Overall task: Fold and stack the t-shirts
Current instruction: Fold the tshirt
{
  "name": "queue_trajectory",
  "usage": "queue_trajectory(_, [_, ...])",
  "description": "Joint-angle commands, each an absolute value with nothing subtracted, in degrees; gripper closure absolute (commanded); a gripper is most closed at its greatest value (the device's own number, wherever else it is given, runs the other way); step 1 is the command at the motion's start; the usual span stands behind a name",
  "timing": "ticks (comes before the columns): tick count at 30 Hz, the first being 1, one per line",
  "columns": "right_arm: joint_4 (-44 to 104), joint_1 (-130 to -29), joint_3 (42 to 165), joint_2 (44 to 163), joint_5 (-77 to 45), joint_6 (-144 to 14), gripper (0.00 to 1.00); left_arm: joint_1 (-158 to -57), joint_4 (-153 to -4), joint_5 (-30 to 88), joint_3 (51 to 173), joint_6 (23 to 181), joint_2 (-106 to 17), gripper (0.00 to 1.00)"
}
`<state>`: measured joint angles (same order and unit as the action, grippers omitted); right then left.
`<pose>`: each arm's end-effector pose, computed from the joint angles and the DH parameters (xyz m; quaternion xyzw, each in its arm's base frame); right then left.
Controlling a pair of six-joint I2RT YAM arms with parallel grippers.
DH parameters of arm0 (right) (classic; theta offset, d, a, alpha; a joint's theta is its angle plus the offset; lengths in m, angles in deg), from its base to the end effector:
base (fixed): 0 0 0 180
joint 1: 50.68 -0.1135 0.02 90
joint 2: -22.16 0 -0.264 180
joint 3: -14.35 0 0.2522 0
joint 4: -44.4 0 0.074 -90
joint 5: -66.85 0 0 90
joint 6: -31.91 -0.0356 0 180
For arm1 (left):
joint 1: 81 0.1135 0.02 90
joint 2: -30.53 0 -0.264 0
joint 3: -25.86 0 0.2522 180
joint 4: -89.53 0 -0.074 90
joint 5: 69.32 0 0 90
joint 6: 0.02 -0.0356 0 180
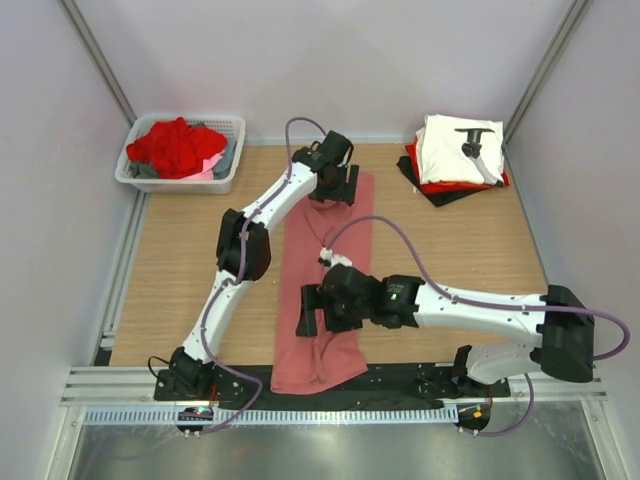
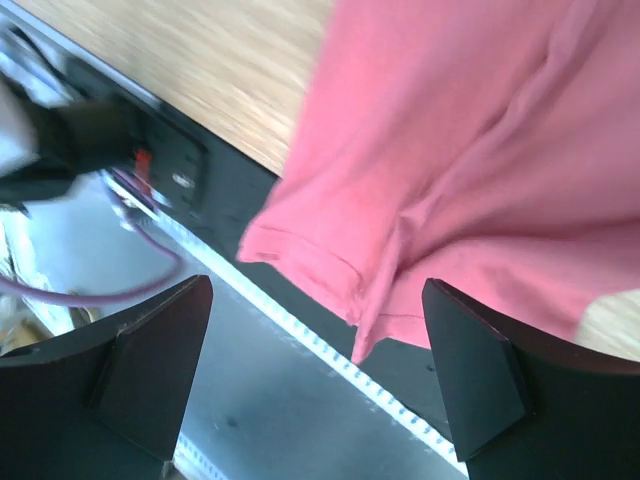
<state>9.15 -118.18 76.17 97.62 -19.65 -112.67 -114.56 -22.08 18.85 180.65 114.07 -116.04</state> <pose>0.1016 0.2510 0.2270 -0.1160 0.9288 0.3209 0.1449 0.4543 -0.3000 0.1999 0.0757 0.9632 -0.1106 0.2329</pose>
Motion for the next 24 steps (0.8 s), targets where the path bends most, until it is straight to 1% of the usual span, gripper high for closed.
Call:
queue_trajectory(1, [-3.52,-118.18,89.69,94.68,-29.72,-107.49,0.07,-115.11,-27.48,21.64,182.63,111.07,-107.48,0.20])
queue_trajectory(4, [-11.33,-118.09,94.63,91.51,-37.99,-106.17,0.04,-114.40,-27.67,21.11,179.46,111.60,-101.76,0.12])
queue_trajectory(6, [-14.95,-117.65,95.79,88.71,-43.77,-106.42,0.02,-113.96,-25.39,17.88,179.28,111.68,-98.86,0.10])
queue_trajectory(7, [-15.49,-115.91,95.53,87.74,-44.94,-106.86,0.02,-113.79,-24.34,16.91,179.19,111.68,-98.07,0.10])
queue_trajectory(8, [-15.67,-114.59,95.09,86.77,-45.73,-106.95,0.01,-113.44,-22.15,15.85,179.10,111.95,-95.88,0.10])
queue_trajectory(10, [-14.37,-108.53,93.42,84.66,-44.43,-105.82,0.01,-112.65,-20.38,12.78,176.48,112.73,-93.07,0.10])
queue_trajectory(11, [-13.40,-105.90,92.90,84.13,-43.38,-105.12,0.02,-112.29,-19.15,11.98,174.46,113.17,-89.74,0.10])
queue_trajectory(12, [-11.91,-101.69,92.19,83.95,-42.06,-103.72,0.03,-111.59,-19.32,10.84,169.48,113.96,-87.36,0.11])
queue_trajectory(14, [-10.06,-97.63,92.01,84.47,-41.18,-101.69,0.04,-111.24,-19.93,9.78,162.87,114.67,-82.88,0.12])
queue_trajectory(15, [-8.05,-95.87,92.19,85.34,-40.65,-100.64,0.05,-111.24,-20.46,9.34,159.62,114.93,-77.72,0.13])
queue_trajectory(16, [-7.25,-93.68,92.62,87.96,-38.90,-99.84,0.08,-111.24,-21.16,9.25,151.85,115.55,-75.49,0.13])
queue_trajectory(17, [-6.28,-90.35,93.24,90.08,-37.41,-97.92,0.09,-111.24,-22.21,9.86,148.37,116.07,-72.86,0.15])
queue_trajectory(19, [-3.73,-86.99,95.78,94.30,-34.94,-96.33,0.11,-111.41,-23.97,11.61,140.20,117.82,-65.92,0.16])
queue_trajectory(20, [-2.16,-84.28,96.92,99.54,-32.67,-94.93,0.11,-111.59,-25.98,13.36,131.99,118.45,-63.89,0.18])
queue_trajectory(21, [-1.44,-83.03,99.46,102.11,-31.52,-94.30,0.14,-111.85,-27.22,13.99,128.16,118.97,-59.69,0.18])
queue_trajectory(22, [-0.83,-82.06,101.05,105.36,-30.46,-93.78,0.15,-112.37,-28.45,14.26,124.73,120.46,-57.91,0.18])
queue_trajectory(23, [-0.39,-81.10,102.80,110.61,-28.45,-93.25,0.15,-112.73,-30.46,15.04,117.82,121.08,-56.33,0.19])
queue_trajectory(24, [0.23,-79.87,106.74,113.97,-27.65,-92.02,0.16,-113.08,-31.61,15.66,115.14,121.70,-54.74,0.19])
